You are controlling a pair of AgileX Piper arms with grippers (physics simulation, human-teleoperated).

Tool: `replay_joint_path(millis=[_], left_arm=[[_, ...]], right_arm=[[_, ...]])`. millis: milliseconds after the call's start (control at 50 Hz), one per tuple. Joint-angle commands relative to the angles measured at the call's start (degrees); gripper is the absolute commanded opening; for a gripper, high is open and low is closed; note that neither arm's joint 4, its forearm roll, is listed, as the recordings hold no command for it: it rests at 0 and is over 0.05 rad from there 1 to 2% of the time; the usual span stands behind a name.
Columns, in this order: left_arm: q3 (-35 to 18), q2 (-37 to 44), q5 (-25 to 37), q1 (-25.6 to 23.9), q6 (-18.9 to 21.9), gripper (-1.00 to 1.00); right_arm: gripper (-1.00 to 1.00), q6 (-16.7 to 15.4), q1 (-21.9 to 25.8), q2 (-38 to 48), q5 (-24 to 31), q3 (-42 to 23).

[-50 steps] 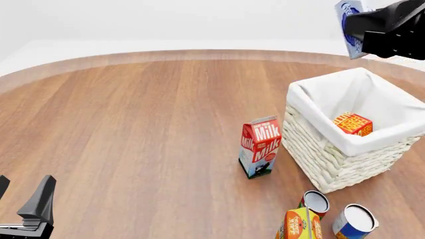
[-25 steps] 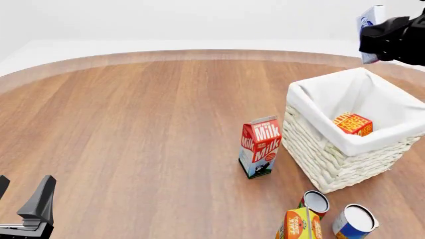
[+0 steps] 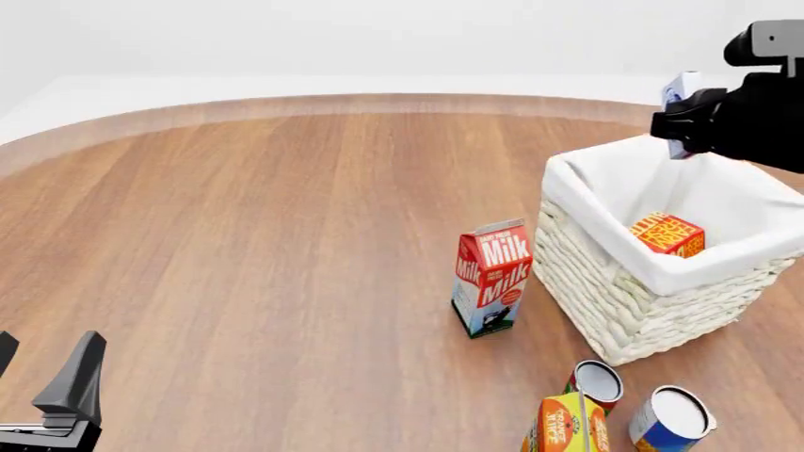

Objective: Pick up the cream cheese box and the butter, and put them in the basket.

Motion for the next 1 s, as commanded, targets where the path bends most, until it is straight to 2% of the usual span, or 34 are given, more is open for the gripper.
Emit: replay_joint_path(millis=[20,220,480,1000], left_arm=[[0.0,0.0,0.0,0.0,0.0,1.0],[0.0,0.0,0.0,0.0,0.0,1.0],[0.0,0.0,0.0,0.0,0.0,1.0],[0.0,0.0,0.0,0.0,0.0,1.0]], right_arm=[[-1.0,0.4,-2.0,2.2,-2.2,0.9],[-1.0,0.5,-3.2,3.0,-2.8,0.8],[-1.0,0.5,-3.8,4.1,-5.8,4.9],[-1.0,0.2,-4.1,4.3,-6.8,7.2]])
